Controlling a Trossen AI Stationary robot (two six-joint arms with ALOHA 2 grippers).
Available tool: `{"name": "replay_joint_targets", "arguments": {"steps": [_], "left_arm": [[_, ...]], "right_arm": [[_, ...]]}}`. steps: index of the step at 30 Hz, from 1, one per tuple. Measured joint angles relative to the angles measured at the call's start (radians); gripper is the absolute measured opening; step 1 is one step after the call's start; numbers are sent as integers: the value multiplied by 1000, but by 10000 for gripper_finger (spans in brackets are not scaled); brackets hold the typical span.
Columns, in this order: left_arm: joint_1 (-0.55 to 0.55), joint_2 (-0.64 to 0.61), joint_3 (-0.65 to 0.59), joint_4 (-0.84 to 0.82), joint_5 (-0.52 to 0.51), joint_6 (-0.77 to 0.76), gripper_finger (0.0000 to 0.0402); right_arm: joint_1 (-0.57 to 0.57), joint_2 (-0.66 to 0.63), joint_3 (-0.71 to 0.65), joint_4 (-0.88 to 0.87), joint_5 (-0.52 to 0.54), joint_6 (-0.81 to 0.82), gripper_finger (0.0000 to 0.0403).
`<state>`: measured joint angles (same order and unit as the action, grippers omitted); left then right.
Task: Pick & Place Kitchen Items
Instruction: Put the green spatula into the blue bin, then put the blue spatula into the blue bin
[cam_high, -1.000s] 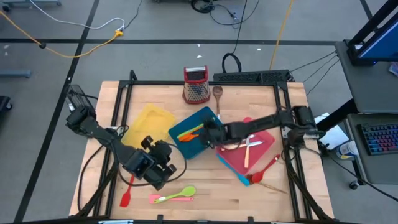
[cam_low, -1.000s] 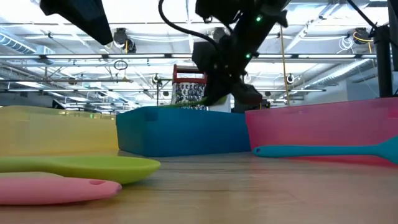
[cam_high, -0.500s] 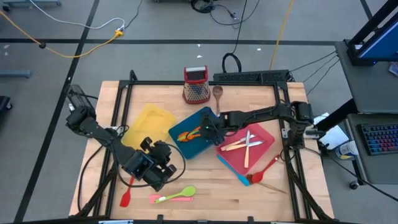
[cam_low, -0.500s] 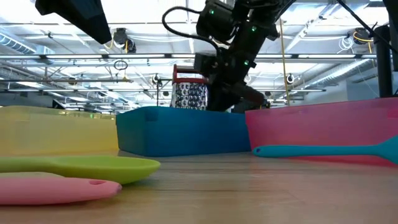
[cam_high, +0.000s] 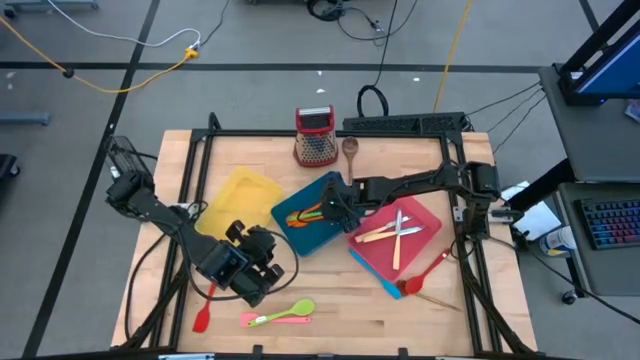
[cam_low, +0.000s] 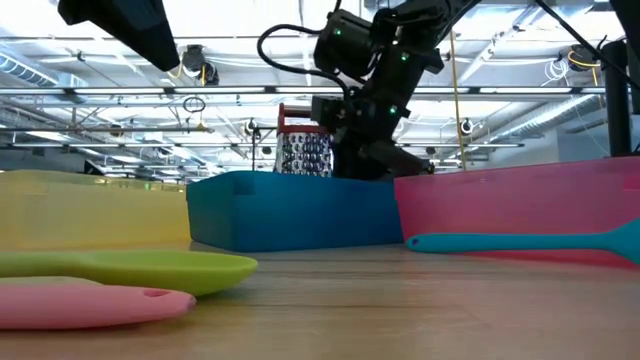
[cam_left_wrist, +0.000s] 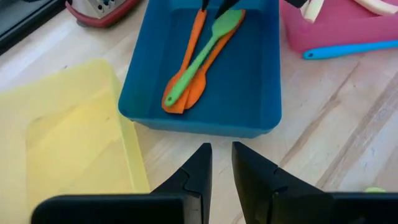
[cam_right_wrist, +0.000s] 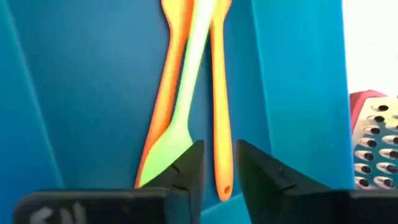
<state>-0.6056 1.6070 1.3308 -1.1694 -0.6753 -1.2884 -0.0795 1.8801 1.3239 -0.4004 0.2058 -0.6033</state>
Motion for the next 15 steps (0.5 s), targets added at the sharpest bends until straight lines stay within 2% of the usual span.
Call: {"name": "replay_joint_targets", "arguments": {"steps": [6,11,15], "left_arm": [[0,0,0,-17,149,-5,67],[-5,3,-37,-5,188,29,67],[-5,5,-81,25,213,74,67]], "right_arm": [[12,-9,0,6,6,70,127],[58,-73,0,8,5,132,136],[119,-126,0,6,2,284,136]]}}
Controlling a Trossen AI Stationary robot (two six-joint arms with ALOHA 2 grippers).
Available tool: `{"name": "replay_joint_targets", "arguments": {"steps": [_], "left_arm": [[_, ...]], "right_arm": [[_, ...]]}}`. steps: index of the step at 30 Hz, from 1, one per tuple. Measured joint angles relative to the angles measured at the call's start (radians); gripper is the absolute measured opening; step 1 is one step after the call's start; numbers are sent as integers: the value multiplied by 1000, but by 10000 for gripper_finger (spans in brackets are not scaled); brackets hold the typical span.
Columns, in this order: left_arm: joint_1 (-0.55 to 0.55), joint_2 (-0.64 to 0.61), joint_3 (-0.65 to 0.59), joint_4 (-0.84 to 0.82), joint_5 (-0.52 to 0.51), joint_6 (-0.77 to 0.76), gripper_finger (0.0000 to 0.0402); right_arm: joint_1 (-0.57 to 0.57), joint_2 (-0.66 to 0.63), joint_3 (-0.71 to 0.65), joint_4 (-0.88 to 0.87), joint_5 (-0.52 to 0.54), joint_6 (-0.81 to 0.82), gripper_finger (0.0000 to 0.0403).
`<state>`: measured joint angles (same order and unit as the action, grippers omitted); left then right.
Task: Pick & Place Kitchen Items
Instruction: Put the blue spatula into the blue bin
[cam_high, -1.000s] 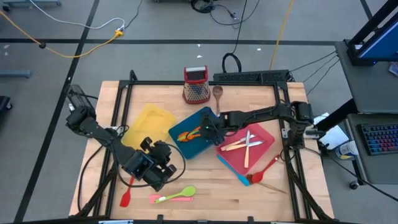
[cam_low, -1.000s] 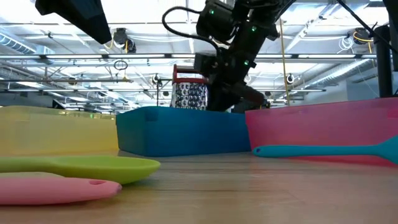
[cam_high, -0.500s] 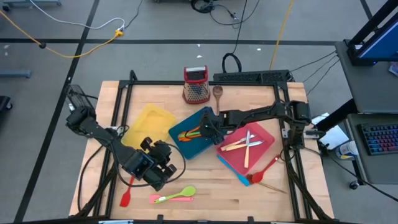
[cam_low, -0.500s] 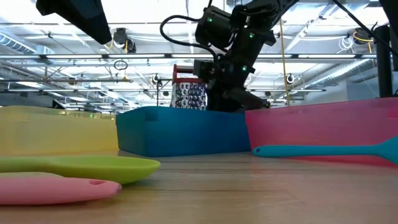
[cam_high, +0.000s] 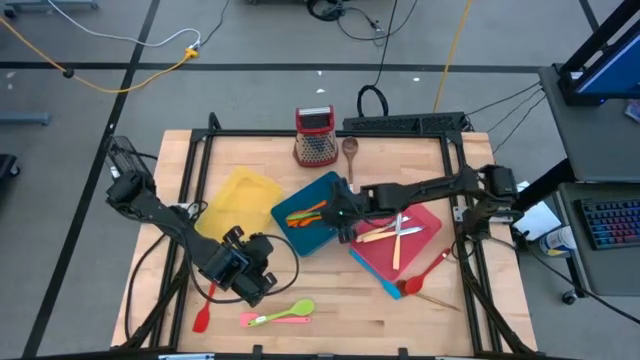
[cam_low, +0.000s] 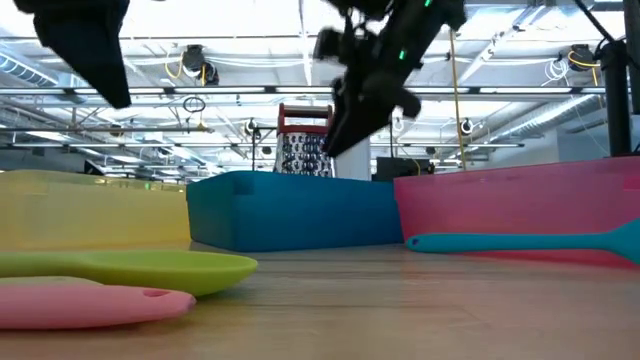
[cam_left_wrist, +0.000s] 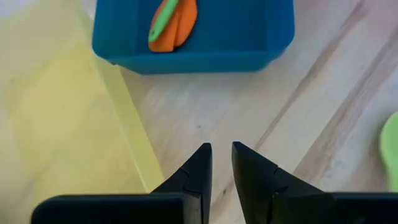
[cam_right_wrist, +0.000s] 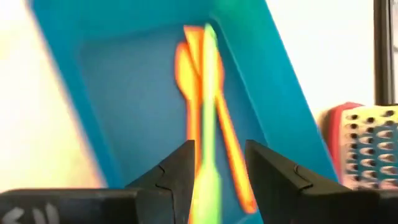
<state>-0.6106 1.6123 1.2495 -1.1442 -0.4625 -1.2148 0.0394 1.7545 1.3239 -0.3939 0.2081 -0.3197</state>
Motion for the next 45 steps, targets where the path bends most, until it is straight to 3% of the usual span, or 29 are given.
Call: {"name": "replay_joint_targets", "arguments": {"steps": [10,18,22,27,35,45], "left_arm": [[0,2,-50,74,12,69,67],[-22,2,-50,396,162,576,67],[-21,2,-50,520,153,749,67],[-12,2,-50,526,141,877,67],[17,2,-50,527,139,876,67],[66,2,-50,528,141,874,67]], "right_arm": [[194,-69,0,41,-2,70,143],[299,-68,0,173,-4,46,143],[313,-69,0,288,-4,110,142],[329,-68,0,257,-2,143,160],[381,-67,0,116,0,500,211],[526,-67,0,-77,2,903,205]]}}
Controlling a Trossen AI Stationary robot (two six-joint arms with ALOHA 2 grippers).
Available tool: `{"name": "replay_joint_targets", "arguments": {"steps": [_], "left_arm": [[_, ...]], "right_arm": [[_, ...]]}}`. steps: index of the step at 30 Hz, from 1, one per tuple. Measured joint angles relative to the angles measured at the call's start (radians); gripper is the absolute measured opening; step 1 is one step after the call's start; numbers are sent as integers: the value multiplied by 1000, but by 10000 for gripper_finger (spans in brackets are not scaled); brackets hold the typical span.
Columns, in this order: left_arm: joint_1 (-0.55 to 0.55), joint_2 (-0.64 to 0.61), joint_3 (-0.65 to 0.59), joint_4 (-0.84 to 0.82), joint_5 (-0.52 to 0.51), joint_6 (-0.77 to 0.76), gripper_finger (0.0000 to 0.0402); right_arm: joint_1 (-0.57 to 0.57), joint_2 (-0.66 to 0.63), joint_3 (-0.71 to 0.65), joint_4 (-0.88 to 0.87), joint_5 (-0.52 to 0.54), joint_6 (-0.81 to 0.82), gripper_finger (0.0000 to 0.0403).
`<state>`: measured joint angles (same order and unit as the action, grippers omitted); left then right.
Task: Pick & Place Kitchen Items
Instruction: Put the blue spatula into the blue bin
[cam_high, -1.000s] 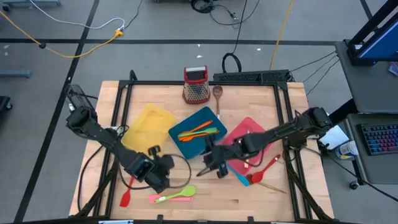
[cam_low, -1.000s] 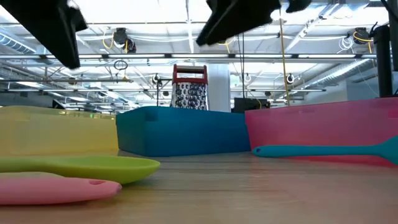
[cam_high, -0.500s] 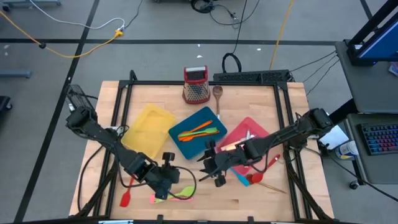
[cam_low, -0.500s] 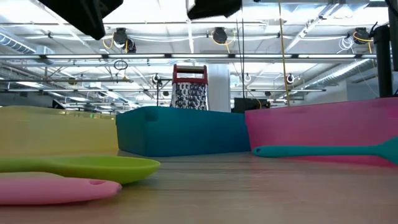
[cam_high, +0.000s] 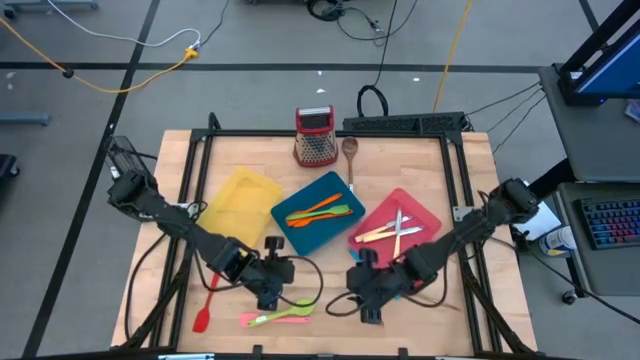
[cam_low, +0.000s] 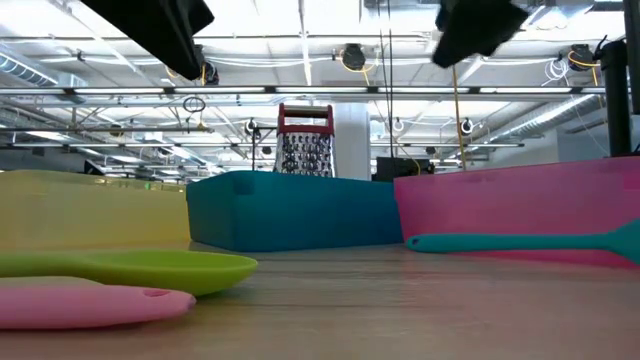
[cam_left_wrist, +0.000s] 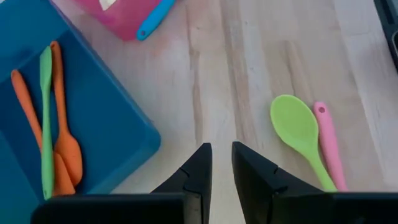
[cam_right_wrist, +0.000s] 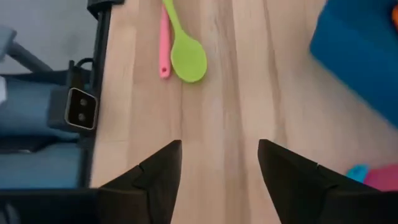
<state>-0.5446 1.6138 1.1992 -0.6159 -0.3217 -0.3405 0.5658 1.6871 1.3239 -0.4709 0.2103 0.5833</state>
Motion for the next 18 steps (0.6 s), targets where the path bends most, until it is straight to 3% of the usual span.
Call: {"name": "replay_joint_targets", "arguments": {"steps": [7,18], "left_arm": [[52,0,0,0,-2,0,67],[114,0,0,-1,-1,58,67]], "right_arm": [[73,0,0,-74,-54,309,207],[183,0,-1,-276,25,736,201]]}}
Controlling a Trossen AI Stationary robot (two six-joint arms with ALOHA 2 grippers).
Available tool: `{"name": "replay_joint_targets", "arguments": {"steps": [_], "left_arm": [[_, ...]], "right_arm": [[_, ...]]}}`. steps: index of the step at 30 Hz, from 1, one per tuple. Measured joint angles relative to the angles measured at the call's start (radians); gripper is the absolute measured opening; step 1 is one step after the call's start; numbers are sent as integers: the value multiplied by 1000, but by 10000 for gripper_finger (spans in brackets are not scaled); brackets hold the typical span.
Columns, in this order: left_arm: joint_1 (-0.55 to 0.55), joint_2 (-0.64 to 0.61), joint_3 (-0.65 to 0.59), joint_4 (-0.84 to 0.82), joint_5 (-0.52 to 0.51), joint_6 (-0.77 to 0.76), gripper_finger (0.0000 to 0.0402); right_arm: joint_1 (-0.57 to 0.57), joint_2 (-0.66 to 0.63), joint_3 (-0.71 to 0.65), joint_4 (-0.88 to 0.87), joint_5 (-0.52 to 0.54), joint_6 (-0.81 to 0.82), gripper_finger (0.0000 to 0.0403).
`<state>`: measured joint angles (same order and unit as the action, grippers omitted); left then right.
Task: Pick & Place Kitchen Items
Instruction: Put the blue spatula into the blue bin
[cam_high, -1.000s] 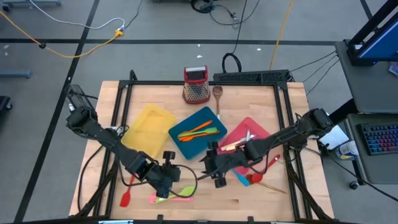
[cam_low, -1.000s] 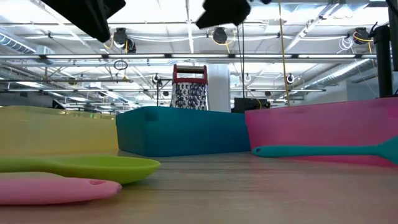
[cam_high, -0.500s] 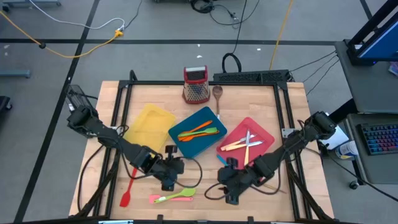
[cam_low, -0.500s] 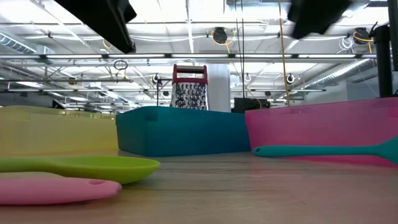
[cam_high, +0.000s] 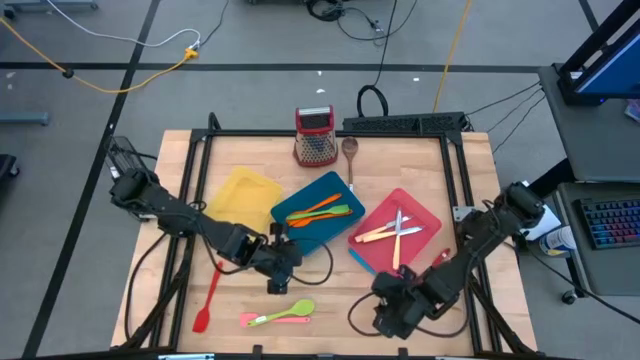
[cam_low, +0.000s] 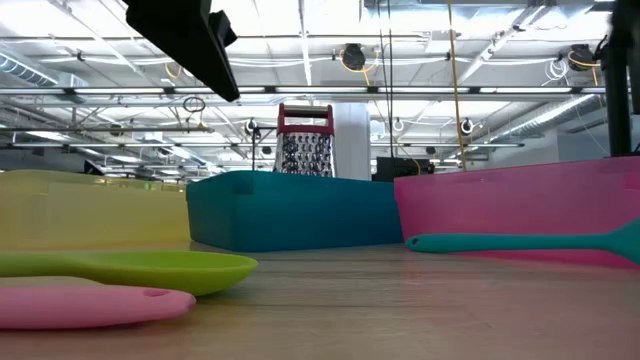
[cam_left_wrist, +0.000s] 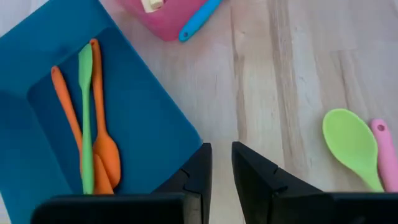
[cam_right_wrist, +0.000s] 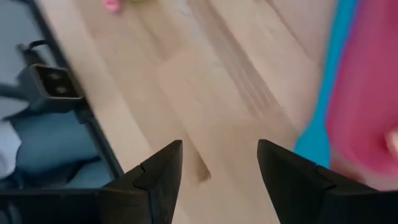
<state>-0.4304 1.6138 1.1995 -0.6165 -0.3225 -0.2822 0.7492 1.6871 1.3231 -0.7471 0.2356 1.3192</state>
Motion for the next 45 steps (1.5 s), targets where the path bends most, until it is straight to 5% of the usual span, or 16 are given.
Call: {"name": "replay_joint_targets", "arguments": {"steps": [8,15,30,41,45], "left_arm": [[25,0,0,0,0,26,67],[42,0,0,0,3,26,67],[67,0,0,1,3,48,67],[71,0,0,1,3,44,67],[71,0,0,1,3,44,67]], "right_arm": [[95,0,0,-179,-2,314,200],[123,-1,-113,-161,-29,450,201],[75,-1,-278,81,-23,261,201],[48,-1,-365,160,76,216,200],[36,-7,-427,304,77,54,184]]}}
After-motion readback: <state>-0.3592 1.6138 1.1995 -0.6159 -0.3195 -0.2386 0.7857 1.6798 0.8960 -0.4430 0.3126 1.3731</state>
